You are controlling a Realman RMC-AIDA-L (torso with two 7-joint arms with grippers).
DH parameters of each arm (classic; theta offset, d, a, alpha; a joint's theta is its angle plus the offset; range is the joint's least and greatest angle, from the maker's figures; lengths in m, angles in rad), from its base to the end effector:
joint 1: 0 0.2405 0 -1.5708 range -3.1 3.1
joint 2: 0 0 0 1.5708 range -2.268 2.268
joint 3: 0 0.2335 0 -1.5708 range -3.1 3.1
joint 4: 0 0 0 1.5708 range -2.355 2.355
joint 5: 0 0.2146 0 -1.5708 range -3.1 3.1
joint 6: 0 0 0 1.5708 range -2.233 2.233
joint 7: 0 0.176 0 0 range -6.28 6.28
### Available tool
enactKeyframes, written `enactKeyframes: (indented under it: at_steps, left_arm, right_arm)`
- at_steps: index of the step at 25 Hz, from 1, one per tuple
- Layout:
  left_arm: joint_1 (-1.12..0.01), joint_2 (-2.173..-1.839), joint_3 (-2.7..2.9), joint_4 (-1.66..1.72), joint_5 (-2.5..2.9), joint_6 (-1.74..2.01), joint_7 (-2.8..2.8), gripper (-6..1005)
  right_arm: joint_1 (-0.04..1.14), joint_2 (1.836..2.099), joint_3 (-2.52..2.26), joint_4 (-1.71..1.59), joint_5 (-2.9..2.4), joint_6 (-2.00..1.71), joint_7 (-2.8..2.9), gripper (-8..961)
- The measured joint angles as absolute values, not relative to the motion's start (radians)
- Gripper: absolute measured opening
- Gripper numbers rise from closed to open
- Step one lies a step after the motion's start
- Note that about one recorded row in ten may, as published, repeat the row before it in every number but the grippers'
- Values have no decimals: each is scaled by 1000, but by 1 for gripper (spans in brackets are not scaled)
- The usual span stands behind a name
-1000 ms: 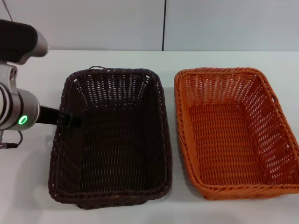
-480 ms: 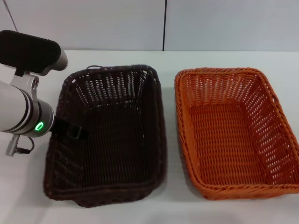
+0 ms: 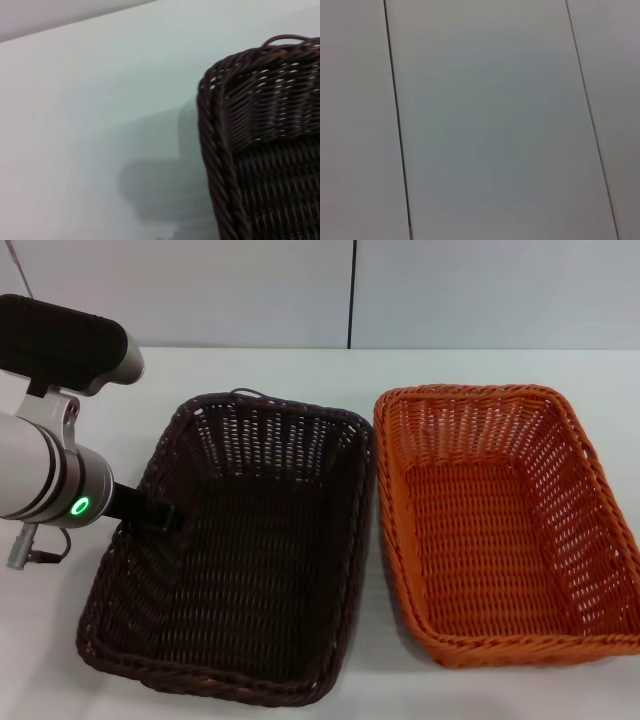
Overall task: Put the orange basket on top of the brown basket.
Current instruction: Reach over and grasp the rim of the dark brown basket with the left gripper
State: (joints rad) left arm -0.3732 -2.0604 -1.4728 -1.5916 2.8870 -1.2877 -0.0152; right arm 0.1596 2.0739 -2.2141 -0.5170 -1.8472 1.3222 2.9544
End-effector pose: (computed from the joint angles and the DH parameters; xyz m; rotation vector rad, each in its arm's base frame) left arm -0.1964 0.3579 -0.0041 -2.0503 -1.1088 0.3279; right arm 0.3535 0.2927 0.0577 -0.9681 0.6195 0.6298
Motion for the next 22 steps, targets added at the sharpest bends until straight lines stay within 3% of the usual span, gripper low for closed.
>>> enactKeyframes:
  at_steps: [3,12,22]
  left_arm:
    - [-377,-2062,-1471,-1591,2887,-1292,9,587]
    - [-377,-2062,-1476,-1610,2883,-1296,89,260]
    - [-399,-2061,-1548,-1642,2864,-1341,381,262]
  right_arm:
    - [160,2074,-2211,-517,-1851,1322,2954,807]
    - [165,2073,-2210,-517,-1852,1322,2954,804]
    - [171,2071,-2210,-518,-1851,1322,2954,801]
